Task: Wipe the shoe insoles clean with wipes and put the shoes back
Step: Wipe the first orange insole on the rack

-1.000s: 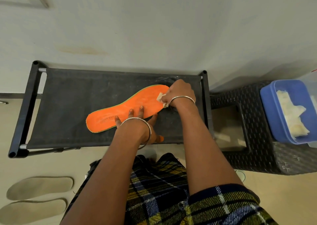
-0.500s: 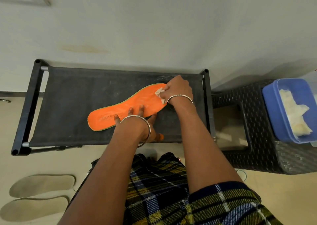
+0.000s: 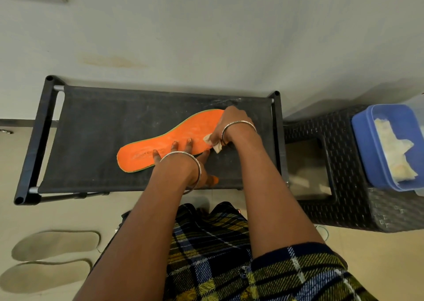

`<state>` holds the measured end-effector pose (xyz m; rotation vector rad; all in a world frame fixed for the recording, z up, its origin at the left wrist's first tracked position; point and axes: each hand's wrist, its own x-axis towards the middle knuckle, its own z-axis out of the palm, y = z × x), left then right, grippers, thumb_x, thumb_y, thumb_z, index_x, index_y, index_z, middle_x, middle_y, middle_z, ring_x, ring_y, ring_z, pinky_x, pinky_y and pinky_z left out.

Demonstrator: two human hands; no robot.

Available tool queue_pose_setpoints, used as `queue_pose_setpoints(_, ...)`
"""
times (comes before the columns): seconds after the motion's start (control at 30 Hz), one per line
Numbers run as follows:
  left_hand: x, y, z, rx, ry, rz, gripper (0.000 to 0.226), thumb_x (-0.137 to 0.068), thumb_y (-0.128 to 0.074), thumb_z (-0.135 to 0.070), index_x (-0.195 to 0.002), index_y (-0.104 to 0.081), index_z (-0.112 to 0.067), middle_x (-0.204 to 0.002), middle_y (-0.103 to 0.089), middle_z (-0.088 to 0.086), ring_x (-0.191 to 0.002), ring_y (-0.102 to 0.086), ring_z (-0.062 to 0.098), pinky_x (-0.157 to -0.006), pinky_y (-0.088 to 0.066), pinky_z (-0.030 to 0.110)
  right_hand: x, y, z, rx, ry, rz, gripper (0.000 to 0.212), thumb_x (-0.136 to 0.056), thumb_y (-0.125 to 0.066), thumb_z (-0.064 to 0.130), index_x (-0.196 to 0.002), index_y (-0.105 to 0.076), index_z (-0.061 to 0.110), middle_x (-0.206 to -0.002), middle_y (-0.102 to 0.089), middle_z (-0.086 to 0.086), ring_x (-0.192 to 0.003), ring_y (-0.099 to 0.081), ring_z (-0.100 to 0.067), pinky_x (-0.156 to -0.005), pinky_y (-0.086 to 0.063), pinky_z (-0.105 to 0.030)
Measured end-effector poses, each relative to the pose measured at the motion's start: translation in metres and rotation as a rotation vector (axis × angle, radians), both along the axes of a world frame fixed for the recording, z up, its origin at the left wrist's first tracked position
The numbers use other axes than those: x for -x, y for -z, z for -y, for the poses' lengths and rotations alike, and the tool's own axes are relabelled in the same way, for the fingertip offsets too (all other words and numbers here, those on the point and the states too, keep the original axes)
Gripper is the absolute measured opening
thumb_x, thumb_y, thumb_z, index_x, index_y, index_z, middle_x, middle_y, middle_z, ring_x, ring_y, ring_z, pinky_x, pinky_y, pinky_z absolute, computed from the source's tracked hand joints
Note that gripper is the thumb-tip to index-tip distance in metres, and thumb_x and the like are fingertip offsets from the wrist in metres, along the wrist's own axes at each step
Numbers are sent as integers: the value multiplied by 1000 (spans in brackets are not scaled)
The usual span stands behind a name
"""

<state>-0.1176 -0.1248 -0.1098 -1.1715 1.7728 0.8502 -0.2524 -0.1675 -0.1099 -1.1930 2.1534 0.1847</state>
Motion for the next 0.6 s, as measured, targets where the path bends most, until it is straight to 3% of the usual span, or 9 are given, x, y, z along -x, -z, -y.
queue_pose_setpoints(0.1, 1, -2, 0, 6, 0, 3, 85, -86, -38, -74, -145, 19, -51, -155, 33, -5, -144, 26, 35, -107, 3, 73, -1, -3, -1, -41, -32, 1, 65, -67, -89, 31, -122, -61, 11, -118, -65, -10, -105, -65, -31, -82, -55, -40)
queue_pose_setpoints(0.27, 1, -6, -1, 3, 9, 3, 84, -87, -36, -74, -147, 17, -49, -154, 35, -5, -143, 27, 35, -106, 4, 73, 2, 4, 3, 270, 123, -25, 37, -76, -80, 28, -109, -71, 15, -117, -66, -8, -107, -64, -28, -78, -50, -32)
queue_pose_setpoints(0.47, 1, -5, 0, 1, 6, 0, 84, -88, -37, -73, -146, 18, -49, -155, 35, -5, -143, 27, 36, -108, 4, 74, 1, 5, 5, 53, -30, 27, 43, -63, -89, 31, -99, -73, 14, -103, -71, -6, -93, -69, -26, -82, -58, -38)
queue_pose_setpoints(0.53, 1, -3, 0, -2, 8, 1, 85, -87, -37, -74, -146, 19, -49, -154, 35, -4, -143, 28, 36, -108, 4, 74, 2, 5, 6, 78, -32, 16, 40, -64, -88, 31, -97, -73, 14, -101, -72, -5, -91, -69, -26, -82, -59, -38)
queue_pose_setpoints(0.6, 1, -3, 0, -3, 10, 3, 84, -87, -36, -74, -146, 17, -49, -154, 35, -5, -143, 27, 35, -107, 4, 74, 6, 0, 7, 220, 73, 39, 24, -68, -81, 28, -89, -75, 18, -99, -73, -5, -90, -70, -26, -81, -58, -35)
